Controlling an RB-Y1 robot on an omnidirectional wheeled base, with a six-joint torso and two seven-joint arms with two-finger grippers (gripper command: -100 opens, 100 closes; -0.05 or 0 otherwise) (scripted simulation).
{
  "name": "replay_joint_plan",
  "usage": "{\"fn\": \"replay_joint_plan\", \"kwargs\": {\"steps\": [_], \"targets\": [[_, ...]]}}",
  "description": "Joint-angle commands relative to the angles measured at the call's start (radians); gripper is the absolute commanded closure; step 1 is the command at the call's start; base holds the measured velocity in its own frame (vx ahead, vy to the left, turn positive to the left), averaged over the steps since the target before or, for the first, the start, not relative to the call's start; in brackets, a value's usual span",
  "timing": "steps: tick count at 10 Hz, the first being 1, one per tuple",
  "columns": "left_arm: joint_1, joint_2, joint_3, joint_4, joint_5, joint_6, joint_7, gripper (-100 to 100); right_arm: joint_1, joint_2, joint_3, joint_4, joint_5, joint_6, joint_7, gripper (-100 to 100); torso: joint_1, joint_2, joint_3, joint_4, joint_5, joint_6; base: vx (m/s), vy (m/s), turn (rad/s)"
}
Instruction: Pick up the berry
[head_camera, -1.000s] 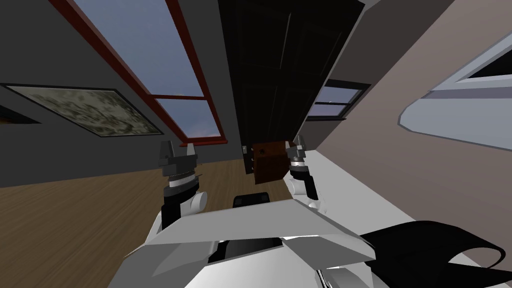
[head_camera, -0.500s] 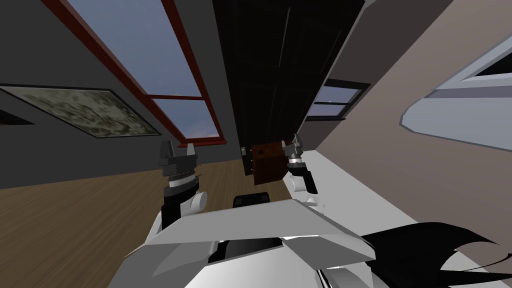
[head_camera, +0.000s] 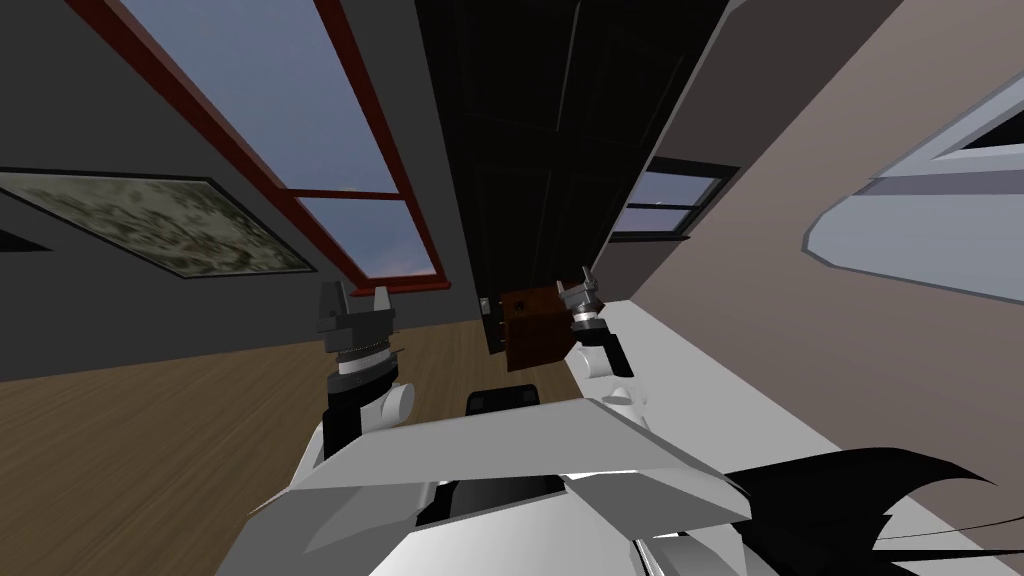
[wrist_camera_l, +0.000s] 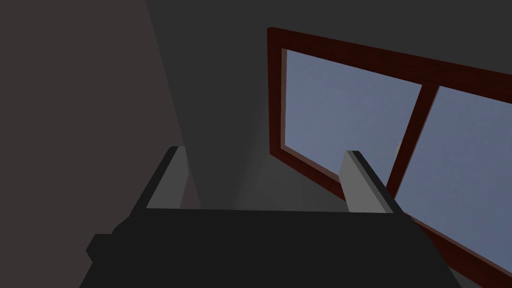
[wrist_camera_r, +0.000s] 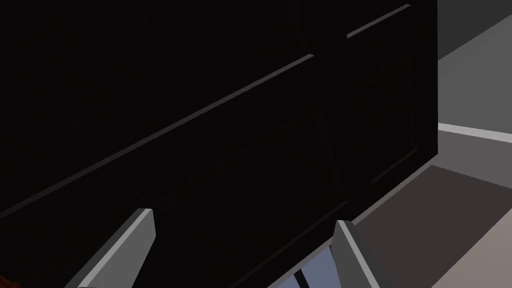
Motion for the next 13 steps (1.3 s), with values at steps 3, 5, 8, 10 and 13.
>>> {"fn": "replay_joint_plan", "kwargs": {"steps": [3,5,8,10,13], "targets": [[0.000,0.000,0.000,0.000,0.000,0.000,0.000,0,-0.027,-0.023,0.000,0.001,-0.039,0.080,-0.095,-100,0.000,0.000,0.000,0.000,0.000,0.000,0.024,-0.021,-0.011],[0.000,0.000,0.000,0.000,0.000,0.000,0.000,0,-0.046,-0.036,0.001,0.004,-0.065,0.131,-0.152,-100,0.000,0.000,0.000,0.000,0.000,0.000,0.030,-0.018,-0.019],[0.000,0.000,0.000,0.000,0.000,0.000,0.000,0,-0.081,-0.064,0.003,0.012,-0.122,0.223,-0.235,-100,0.001,0.000,0.000,0.000,0.000,0.000,0.032,-0.013,-0.025],[0.000,0.000,0.000,0.000,0.000,0.000,0.000,0,-0.081,-0.064,0.003,0.012,-0.122,0.235,-0.273,-100,0.001,0.000,0.000,0.000,0.000,0.000,0.022,-0.004,-0.006],[0.000,0.000,0.000,0.000,0.000,0.000,0.000,0,-0.114,-0.094,0.003,0.023,-0.185,0.329,-0.363,-100,0.001,0.001,0.000,0.000,0.000,0.000,0.026,-0.003,-0.031]]}}
